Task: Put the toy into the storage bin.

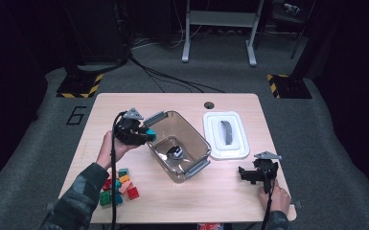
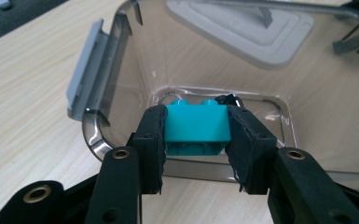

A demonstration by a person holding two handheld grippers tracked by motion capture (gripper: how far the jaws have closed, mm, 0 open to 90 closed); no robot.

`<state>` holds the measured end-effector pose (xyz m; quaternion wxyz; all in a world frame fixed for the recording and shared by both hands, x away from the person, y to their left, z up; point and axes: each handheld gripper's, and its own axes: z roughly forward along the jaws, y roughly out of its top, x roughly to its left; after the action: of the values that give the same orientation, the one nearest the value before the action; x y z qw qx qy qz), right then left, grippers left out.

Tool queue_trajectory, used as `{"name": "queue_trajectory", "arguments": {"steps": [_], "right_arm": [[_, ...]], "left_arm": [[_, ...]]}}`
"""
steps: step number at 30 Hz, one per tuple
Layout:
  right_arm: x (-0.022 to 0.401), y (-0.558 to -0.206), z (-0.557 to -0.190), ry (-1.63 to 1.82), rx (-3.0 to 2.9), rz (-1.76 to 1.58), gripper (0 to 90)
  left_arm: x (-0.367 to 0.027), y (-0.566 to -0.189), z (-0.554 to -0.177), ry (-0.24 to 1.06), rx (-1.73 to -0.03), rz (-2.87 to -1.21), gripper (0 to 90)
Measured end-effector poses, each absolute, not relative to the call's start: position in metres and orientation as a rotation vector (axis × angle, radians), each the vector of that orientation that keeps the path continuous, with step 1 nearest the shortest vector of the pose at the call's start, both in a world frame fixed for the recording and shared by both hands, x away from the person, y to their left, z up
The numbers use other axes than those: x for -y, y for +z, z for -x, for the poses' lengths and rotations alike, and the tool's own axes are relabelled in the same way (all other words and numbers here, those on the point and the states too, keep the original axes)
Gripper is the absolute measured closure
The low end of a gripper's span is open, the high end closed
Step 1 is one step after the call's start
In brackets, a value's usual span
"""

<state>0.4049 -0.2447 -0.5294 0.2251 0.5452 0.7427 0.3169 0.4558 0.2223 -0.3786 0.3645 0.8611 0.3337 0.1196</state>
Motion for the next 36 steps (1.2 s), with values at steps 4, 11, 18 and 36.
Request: {"name": "queue_trajectory", "arguments": {"steps": [4,11,18,36], "right_arm": [[0.245,-0.529,-0.405,0.874,-2.049,-1.504,0.0],[0.245,-0.529,-0.405,0.874,-2.049,-1.504,0.0],[0.245,-0.529,-0.405,0.874,-2.049,-1.504,0.0],[0.245,-0.529,-0.405,0.874,-2.05,-1.502,0.0]], "left_arm": [[-0.222,-0.379,-0.456,0.3,-0.854,-2.226,59.1],[-0.221,-0.381,-0.458,0.284,-0.871,-2.235,56.6],[-0.235,-0.372,-0.446,0.282,-0.853,-2.169,29.9],[-0.311,-0.401,-0.403,0.413,-0.981,-2.085,6.0]]}}
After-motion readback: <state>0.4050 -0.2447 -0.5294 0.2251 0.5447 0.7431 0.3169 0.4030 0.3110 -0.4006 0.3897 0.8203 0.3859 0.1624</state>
